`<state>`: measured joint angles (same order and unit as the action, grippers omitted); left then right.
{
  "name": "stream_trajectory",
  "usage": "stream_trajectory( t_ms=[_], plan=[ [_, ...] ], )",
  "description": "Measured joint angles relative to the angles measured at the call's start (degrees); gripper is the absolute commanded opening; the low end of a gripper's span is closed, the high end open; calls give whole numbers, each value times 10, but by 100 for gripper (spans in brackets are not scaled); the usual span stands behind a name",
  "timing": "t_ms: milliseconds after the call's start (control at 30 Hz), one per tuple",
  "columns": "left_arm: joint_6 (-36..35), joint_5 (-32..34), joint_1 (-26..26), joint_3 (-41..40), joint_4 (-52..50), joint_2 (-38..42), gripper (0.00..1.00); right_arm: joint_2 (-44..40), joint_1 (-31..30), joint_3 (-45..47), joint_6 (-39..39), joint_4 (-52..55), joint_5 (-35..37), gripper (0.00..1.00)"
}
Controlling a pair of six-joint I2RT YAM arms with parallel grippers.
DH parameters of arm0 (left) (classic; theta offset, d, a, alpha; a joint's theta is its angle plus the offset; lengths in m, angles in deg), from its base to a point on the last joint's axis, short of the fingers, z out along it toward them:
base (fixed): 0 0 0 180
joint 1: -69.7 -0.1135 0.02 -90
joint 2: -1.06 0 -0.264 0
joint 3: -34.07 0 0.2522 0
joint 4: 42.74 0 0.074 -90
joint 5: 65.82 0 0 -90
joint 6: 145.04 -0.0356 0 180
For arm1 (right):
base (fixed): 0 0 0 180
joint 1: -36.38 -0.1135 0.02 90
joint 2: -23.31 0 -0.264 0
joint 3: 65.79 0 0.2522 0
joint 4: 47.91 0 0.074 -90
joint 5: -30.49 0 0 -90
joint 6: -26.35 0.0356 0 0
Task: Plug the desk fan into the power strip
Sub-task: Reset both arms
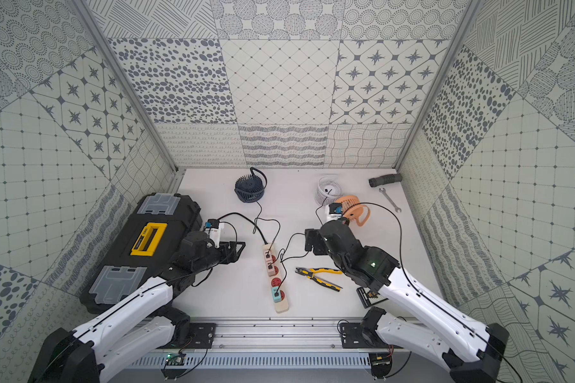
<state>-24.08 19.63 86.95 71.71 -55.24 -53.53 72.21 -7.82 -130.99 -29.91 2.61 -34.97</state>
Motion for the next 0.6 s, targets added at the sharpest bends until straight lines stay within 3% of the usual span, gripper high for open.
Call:
stream_trajectory(
  t_ms=[167, 367, 467, 600],
  plan=[
    [-24, 86, -2, 5, 21, -24, 94, -82, 154, 85, -62, -47, 7, 97],
    [-79, 180, -6, 21, 85, -95, 98, -78, 358, 192, -117, -145, -87, 97],
    [-115, 240, -8, 23, 135, -131, 99, -44, 414, 228, -134, -200, -126, 97],
    [-176, 300, -15, 5, 223, -188, 98, 27, 442, 253, -157, -292, -163, 97]
  ],
)
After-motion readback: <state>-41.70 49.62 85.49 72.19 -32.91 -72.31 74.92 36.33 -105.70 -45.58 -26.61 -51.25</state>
